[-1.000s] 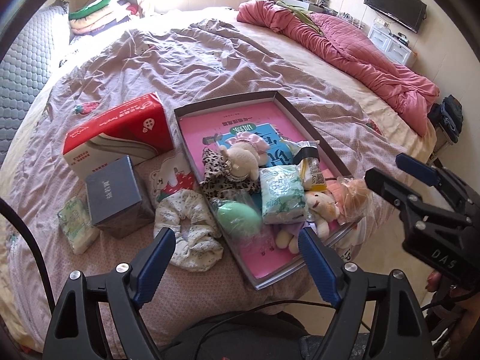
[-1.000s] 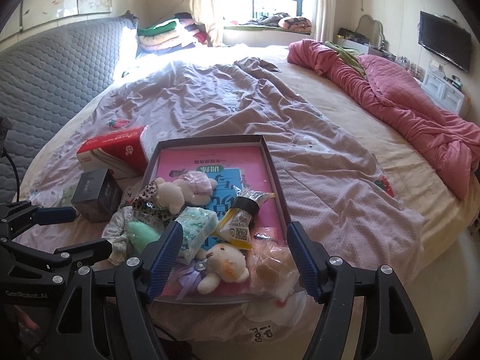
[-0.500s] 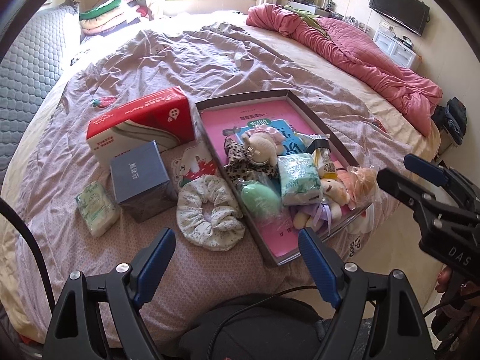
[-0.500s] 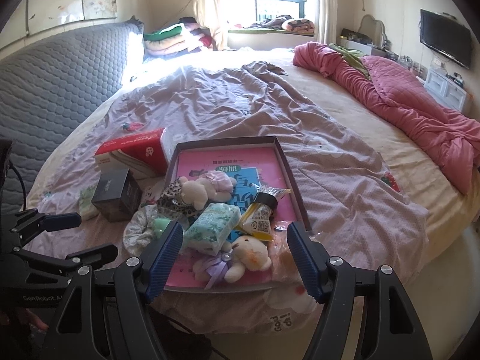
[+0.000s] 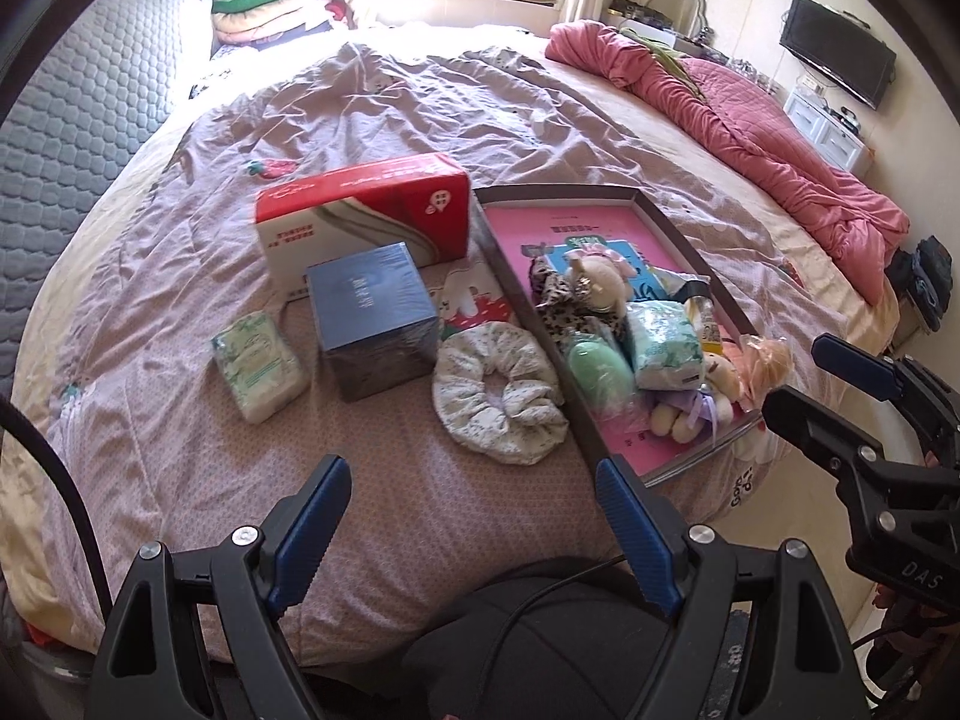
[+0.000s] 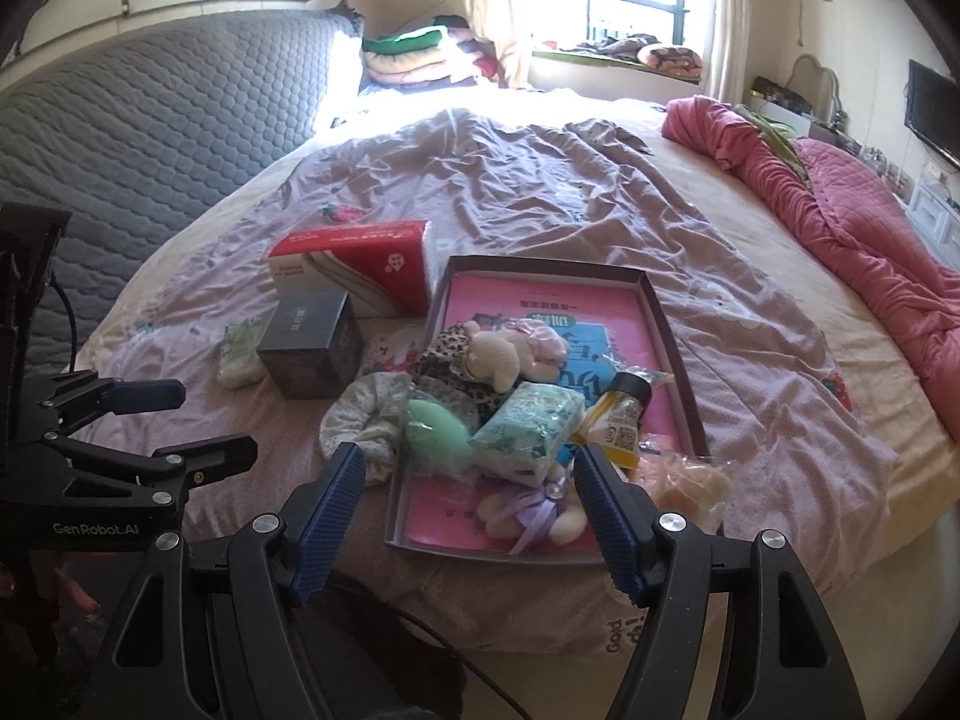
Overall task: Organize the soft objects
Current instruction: 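Withdraw both open tools up and back from the tray, then grasp the floral scrunchie with the right tool while the left tool grasps the green Flower pack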
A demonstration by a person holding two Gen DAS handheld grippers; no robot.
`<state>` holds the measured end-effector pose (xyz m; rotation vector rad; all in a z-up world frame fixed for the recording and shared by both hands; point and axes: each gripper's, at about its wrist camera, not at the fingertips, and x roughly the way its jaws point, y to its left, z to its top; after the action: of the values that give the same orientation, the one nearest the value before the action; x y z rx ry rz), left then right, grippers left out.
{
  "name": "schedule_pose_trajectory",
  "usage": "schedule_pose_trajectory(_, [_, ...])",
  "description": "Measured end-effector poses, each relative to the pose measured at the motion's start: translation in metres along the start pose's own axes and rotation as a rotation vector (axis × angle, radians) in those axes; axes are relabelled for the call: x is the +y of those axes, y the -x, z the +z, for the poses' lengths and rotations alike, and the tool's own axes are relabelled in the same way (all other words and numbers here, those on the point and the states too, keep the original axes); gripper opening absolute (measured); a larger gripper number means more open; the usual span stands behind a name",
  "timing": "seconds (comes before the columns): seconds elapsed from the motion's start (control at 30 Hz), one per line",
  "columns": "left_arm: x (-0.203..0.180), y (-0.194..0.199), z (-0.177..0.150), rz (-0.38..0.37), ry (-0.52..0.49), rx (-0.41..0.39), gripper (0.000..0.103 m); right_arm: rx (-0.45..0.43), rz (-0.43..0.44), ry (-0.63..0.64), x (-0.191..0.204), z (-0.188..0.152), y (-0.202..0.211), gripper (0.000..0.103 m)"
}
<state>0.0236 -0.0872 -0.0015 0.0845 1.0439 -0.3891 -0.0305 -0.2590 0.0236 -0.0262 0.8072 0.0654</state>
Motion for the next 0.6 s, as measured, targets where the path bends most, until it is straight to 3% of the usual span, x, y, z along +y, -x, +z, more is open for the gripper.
schedule_pose_trajectory(0.3, [0.041, -0.001, -0.01, 0.02, 0.091, 0.008, 0.083, 0.03, 0.058, 0.126, 0.044, 0.004, -0.015, 0.074])
schedule_pose_trajectory(0.6, [0.085, -0.015, -0.018, 0.047, 0.19, 0.032, 0.083, 0.111, 0.105, 0.274, 0.088, 0.007, -0.059, 0.074])
